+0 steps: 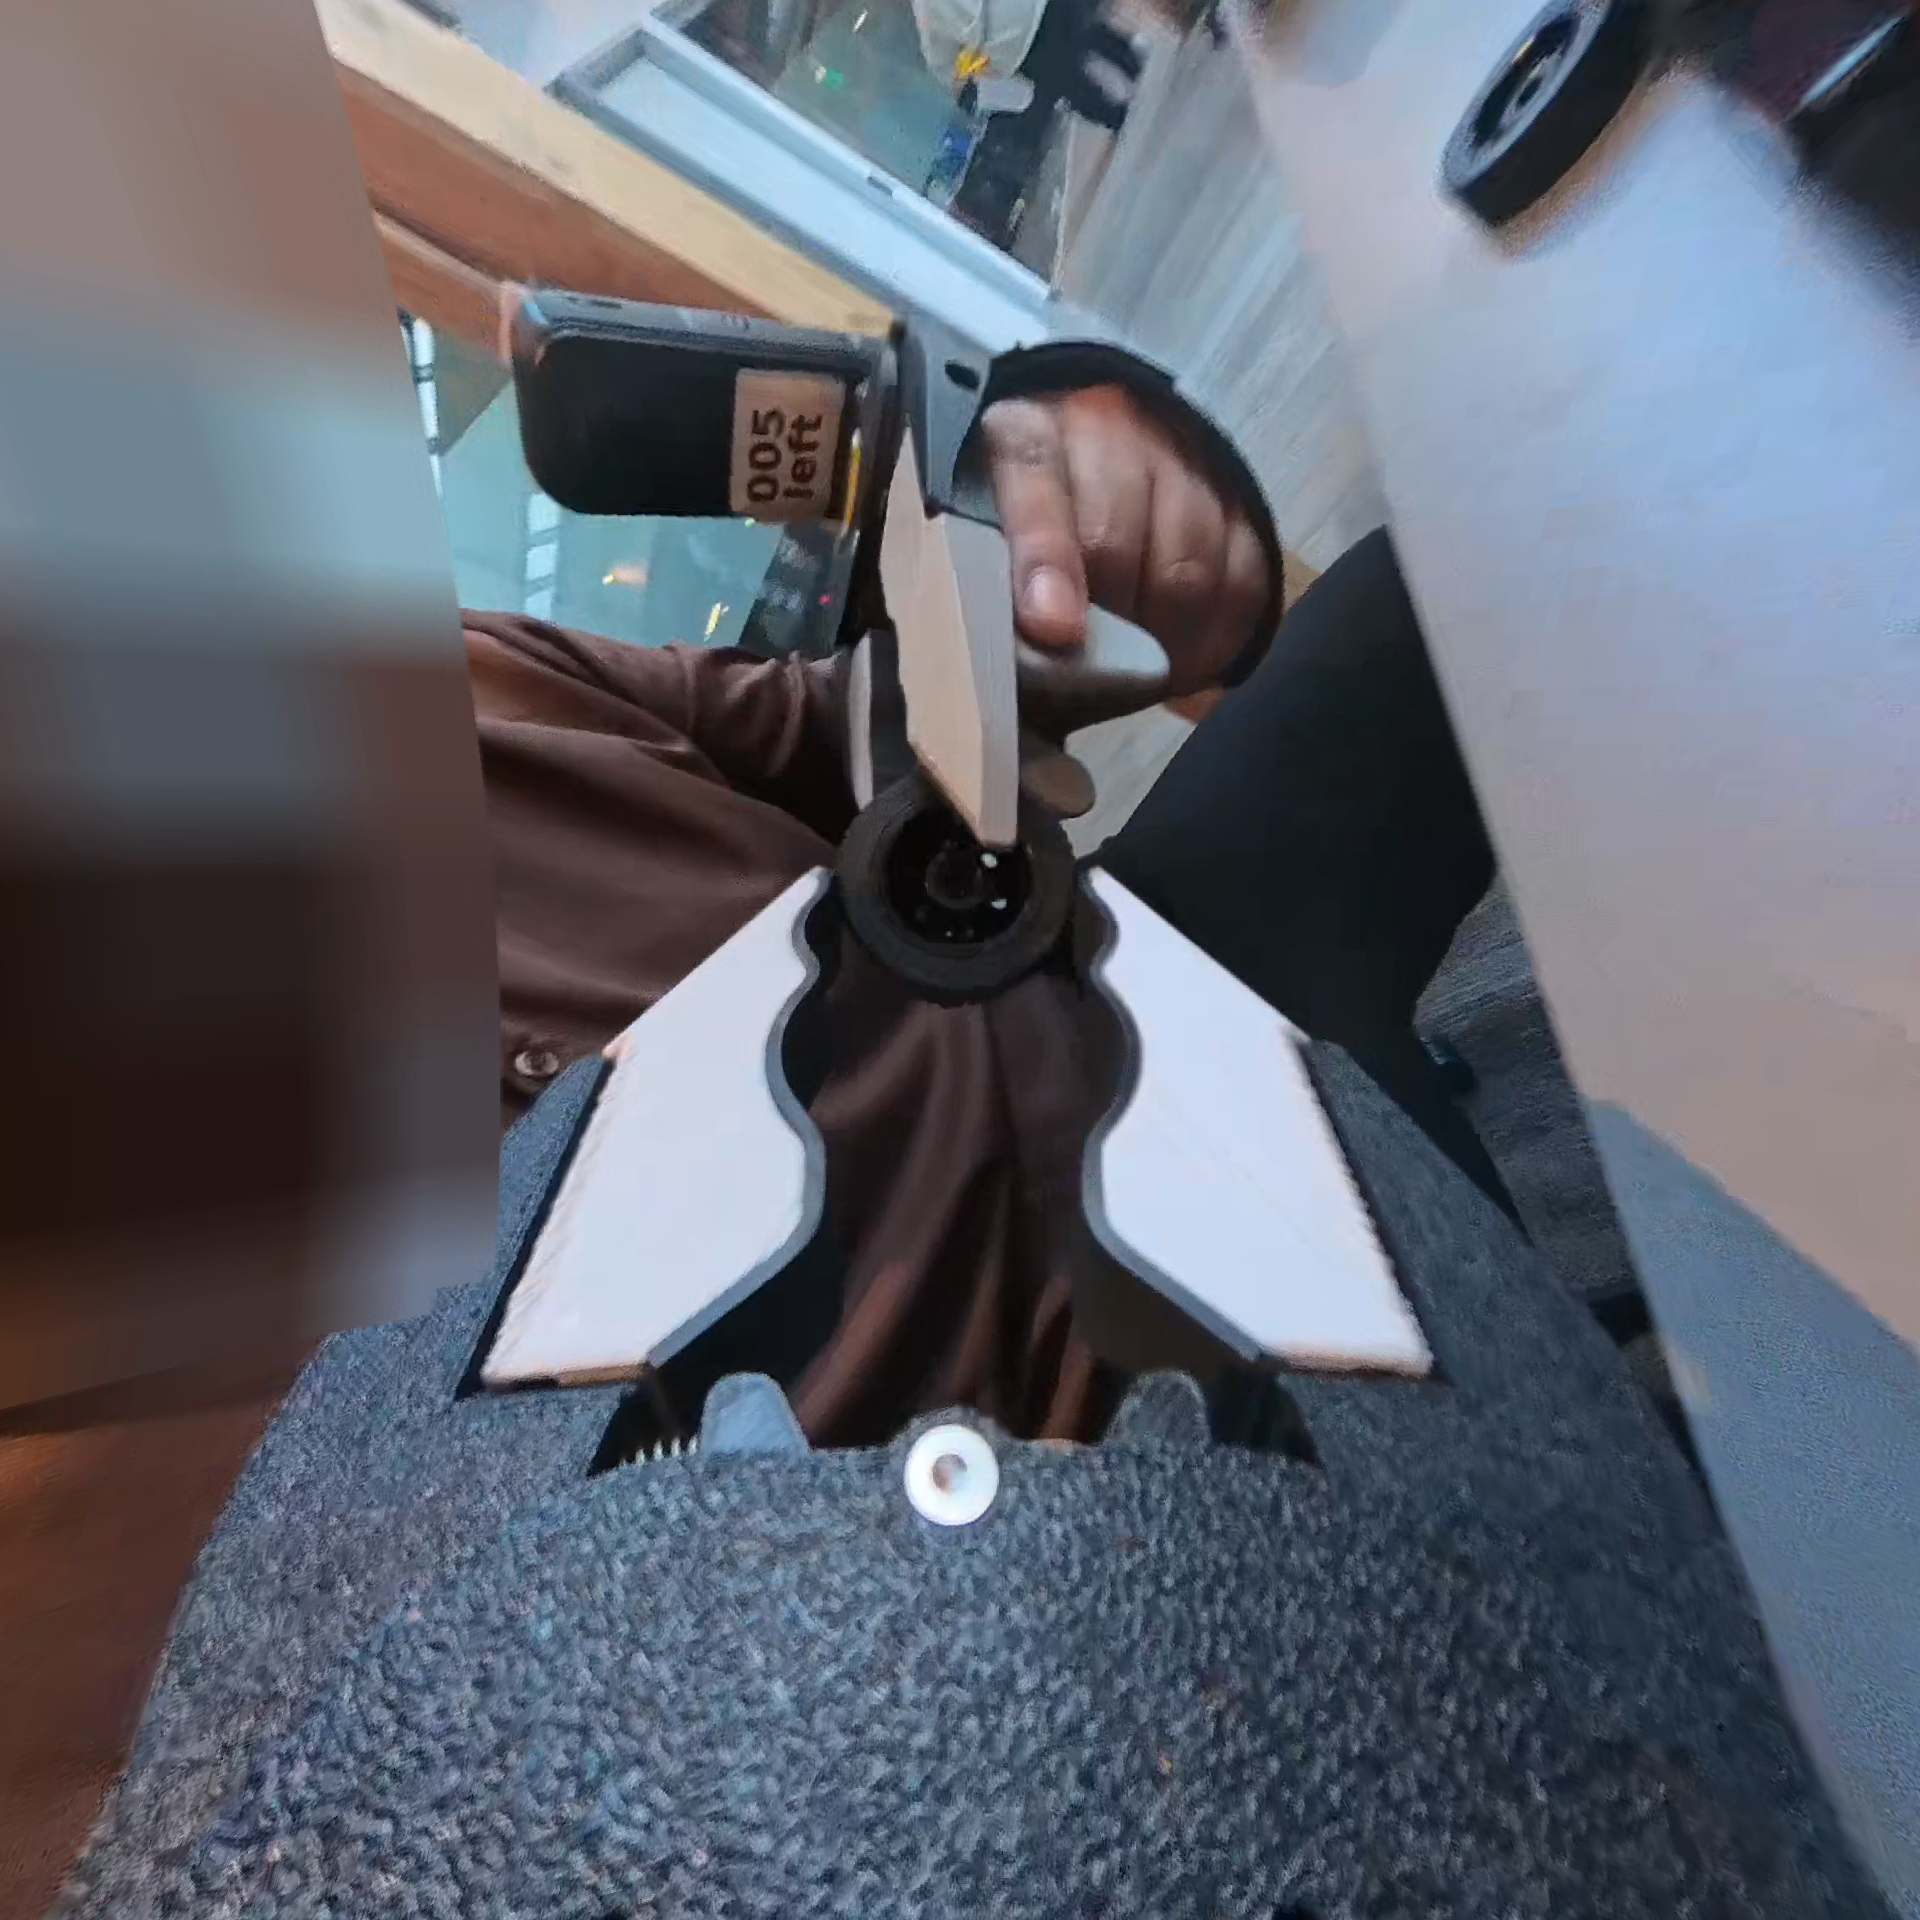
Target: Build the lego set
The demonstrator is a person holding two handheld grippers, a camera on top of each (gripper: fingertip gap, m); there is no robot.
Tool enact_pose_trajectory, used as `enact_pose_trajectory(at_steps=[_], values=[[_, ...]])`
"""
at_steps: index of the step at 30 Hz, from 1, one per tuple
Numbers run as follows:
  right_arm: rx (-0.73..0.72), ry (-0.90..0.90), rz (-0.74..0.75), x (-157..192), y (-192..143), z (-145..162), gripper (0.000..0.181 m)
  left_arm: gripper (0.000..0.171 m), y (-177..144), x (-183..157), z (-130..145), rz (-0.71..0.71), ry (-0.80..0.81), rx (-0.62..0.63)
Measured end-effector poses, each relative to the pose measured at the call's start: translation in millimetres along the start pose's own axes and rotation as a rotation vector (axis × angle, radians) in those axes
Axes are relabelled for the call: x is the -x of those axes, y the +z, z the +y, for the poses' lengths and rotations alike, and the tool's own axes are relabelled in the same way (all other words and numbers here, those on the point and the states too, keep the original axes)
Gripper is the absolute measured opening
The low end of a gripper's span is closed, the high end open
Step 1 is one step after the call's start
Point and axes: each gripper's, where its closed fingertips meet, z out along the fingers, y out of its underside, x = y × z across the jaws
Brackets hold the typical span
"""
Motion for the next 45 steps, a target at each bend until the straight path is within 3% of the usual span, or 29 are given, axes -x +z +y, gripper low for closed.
enact_pose_trajectory(at_steps=[1,9,12,15,18,25,31,36,41,45], values=[[-0.017,-0.016,0.036,-4,0,-5,0.041,0.020,-1,5,2,-0.021,-0.017,0.012],[-0.239,-0.392,0.490,-20,-5,-51,0.034,0.012,-20,40,19,-0.243,0.005,0.133],[-0.368,-0.484,0.776,-39,-28,-66,0.027,0.012,-31,51,40,-0.262,0.055,0.232],[-0.536,-0.454,0.961,-51,-53,-70,0.020,0.012,-45,55,62,-0.262,0.119,0.309],[-0.660,-0.413,1.115,-66,-65,-69,0.010,0.013,-52,50,67,-0.226,0.132,0.302],[-0.565,-0.556,1.526,-80,-52,-84,0.016,0.012,-58,28,56,-0.059,0.096,0.179],[-0.512,-0.597,1.705,-82,-47,-100,0.014,0.013,-65,23,42,0.042,0.051,0.096],[-0.510,-0.556,1.745,-89,-52,-98,0.000,0.013,-71,17,43,0.128,0.019,0.101],[-0.507,-0.554,1.781,-89,-56,-100,0.009,0.013,-75,11,49,0.158,0.044,0.129],[-0.476,-0.577,1.801,-91,-54,-104,0.000,0.013,-77,8,52,0.178,0.058,0.137]])
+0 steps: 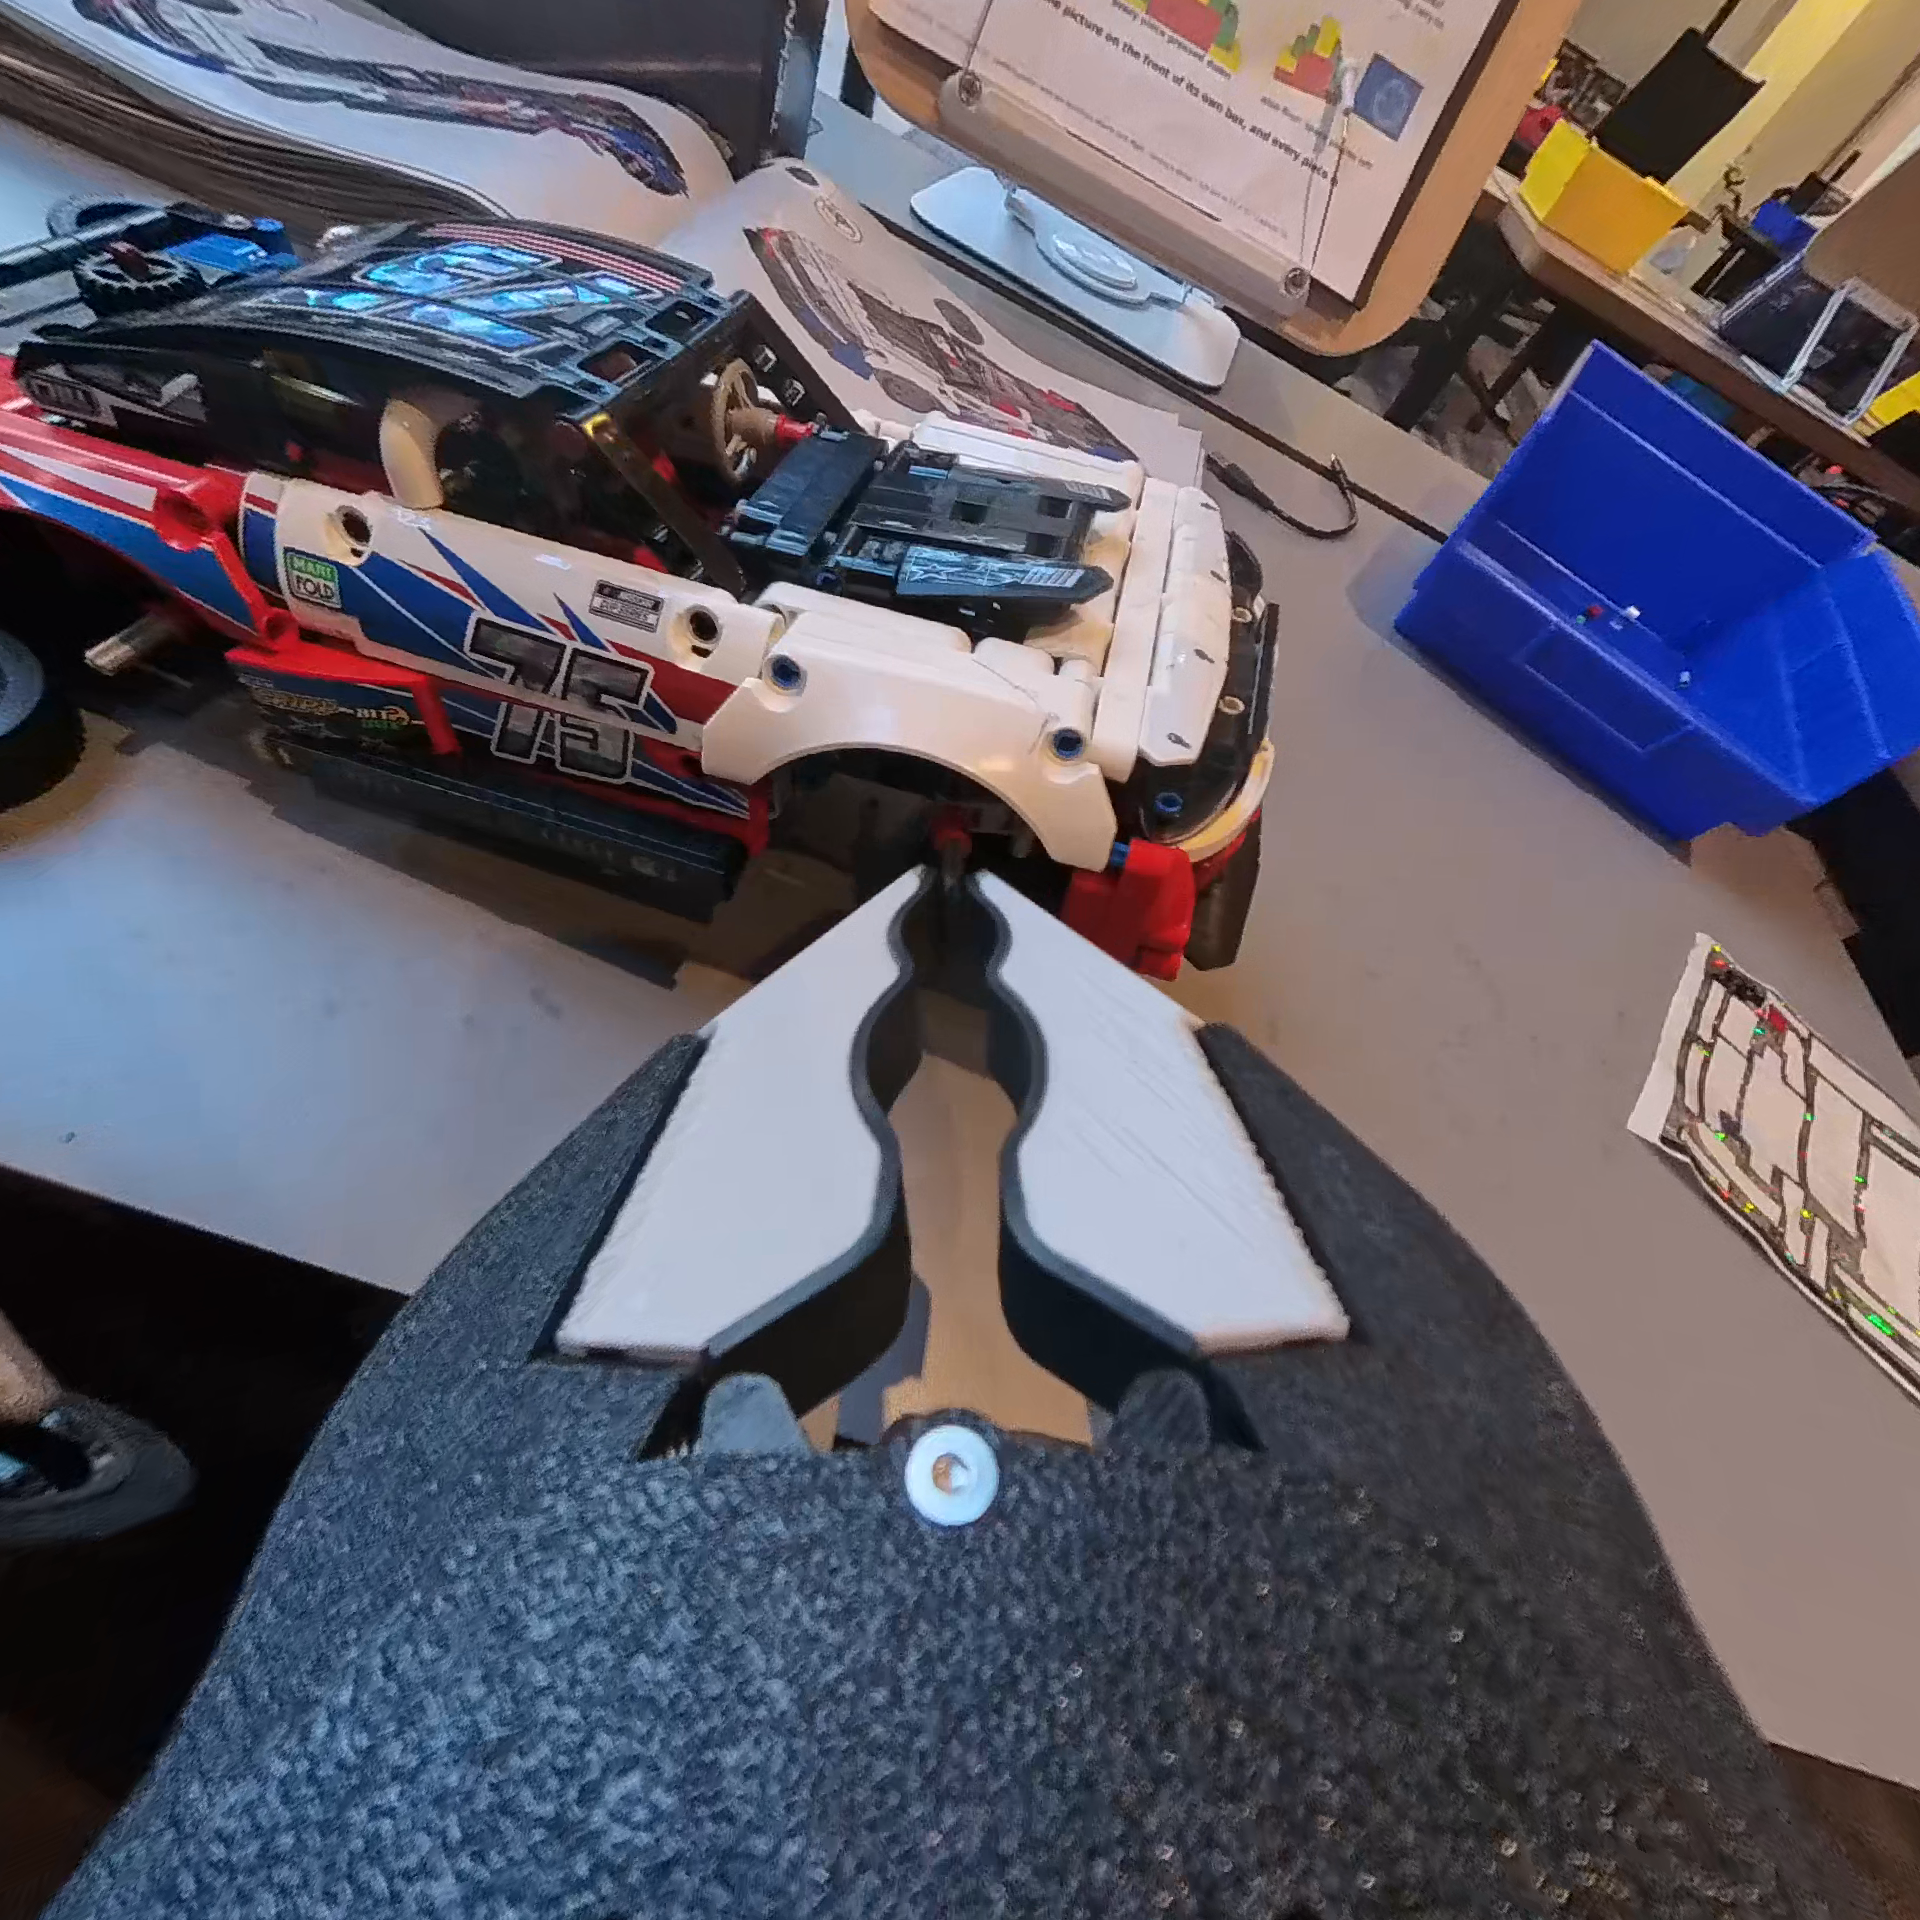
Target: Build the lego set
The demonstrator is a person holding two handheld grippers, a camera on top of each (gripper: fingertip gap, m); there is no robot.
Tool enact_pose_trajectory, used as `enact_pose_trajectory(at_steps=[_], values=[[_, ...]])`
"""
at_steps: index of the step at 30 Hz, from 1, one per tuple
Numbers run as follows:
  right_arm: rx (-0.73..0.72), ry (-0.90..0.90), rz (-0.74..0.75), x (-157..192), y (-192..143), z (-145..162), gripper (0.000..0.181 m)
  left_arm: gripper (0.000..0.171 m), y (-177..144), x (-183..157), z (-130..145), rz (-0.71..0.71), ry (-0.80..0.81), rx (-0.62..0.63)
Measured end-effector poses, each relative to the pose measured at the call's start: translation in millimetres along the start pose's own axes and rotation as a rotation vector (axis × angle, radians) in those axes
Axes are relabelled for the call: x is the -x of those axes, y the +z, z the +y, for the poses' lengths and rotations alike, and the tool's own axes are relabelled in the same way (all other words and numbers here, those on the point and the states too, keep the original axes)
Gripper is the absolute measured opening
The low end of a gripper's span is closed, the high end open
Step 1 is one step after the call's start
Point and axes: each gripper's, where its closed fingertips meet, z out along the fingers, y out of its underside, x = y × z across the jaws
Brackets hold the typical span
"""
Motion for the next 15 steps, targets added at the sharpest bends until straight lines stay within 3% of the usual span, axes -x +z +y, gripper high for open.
enact_pose_trajectory(at_steps=[5,15], values=[[0.008,0.110,-0.018,0.9,0.8,0.0,0.000,0.013,-2.2,-1.0,-0.4,0.023,-0.014,-0.008],[0.012,0.663,-0.272,8.2,-2.2,0.7,0.000,0.011,-1.4,2.3,0.1,0.028,-0.050,0.000]])
